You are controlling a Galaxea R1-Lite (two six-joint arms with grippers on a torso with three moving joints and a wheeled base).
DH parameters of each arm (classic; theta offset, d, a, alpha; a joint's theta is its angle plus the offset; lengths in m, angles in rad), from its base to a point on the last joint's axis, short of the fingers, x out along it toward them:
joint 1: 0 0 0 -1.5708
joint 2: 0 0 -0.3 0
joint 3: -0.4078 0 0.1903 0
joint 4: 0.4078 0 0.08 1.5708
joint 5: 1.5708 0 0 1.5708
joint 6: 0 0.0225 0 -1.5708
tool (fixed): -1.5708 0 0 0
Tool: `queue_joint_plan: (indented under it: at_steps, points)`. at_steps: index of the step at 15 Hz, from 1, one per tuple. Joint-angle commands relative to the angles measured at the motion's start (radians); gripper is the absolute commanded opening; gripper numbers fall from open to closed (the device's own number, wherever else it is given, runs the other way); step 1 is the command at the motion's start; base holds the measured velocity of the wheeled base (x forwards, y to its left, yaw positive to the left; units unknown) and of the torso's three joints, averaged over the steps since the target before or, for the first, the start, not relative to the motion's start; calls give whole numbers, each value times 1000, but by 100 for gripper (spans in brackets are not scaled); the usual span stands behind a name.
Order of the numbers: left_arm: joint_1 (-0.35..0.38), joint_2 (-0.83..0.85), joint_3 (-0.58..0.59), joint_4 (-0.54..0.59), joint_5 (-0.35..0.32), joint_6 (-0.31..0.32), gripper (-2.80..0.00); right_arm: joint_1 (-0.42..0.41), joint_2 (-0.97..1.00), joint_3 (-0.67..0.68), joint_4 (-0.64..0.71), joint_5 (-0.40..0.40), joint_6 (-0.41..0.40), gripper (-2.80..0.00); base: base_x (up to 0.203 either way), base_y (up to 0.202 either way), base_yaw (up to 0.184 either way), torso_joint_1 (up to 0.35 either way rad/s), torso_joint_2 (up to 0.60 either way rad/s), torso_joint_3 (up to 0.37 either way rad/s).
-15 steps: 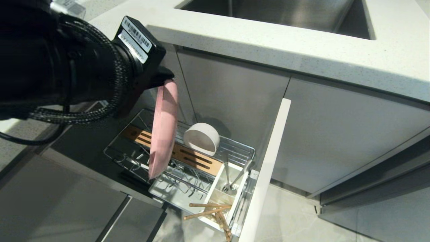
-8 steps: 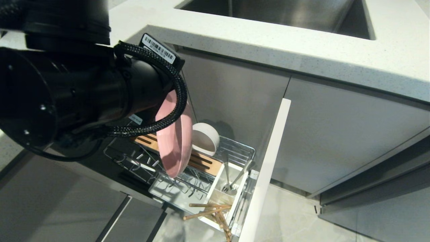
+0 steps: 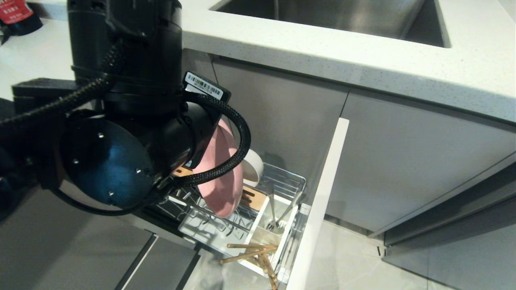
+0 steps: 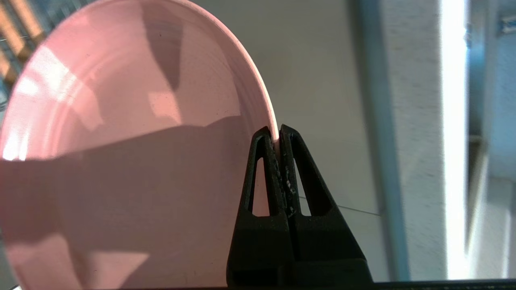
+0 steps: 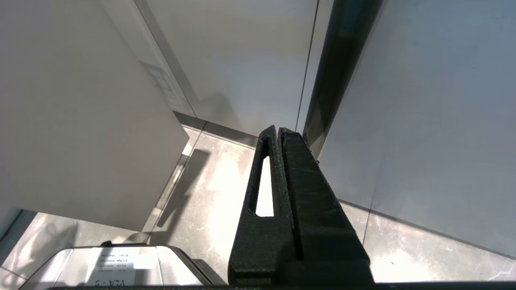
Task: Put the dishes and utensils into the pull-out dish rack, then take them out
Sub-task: Pick up the plate and place it in the cupboard
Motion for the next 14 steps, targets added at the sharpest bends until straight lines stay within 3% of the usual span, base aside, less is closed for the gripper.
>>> queue_joint_plan:
  at_steps: [1, 5, 10, 14]
  points:
    - [3, 5, 19, -1, 18, -24, -280, 0, 1, 0, 0, 0, 0, -280, 0, 0, 0, 0, 0, 0]
    - [11, 8, 53, -1, 64, -100, -280, 0, 1, 0, 0, 0, 0, -280, 0, 0, 0, 0, 0, 0]
    - [53, 12, 100, -12, 63, -203, -280, 0, 1, 0, 0, 0, 0, -280, 0, 0, 0, 0, 0, 0]
    - [76, 10, 138, -174, 62, -198, -280, 0, 1, 0, 0, 0, 0, -280, 0, 0, 0, 0, 0, 0]
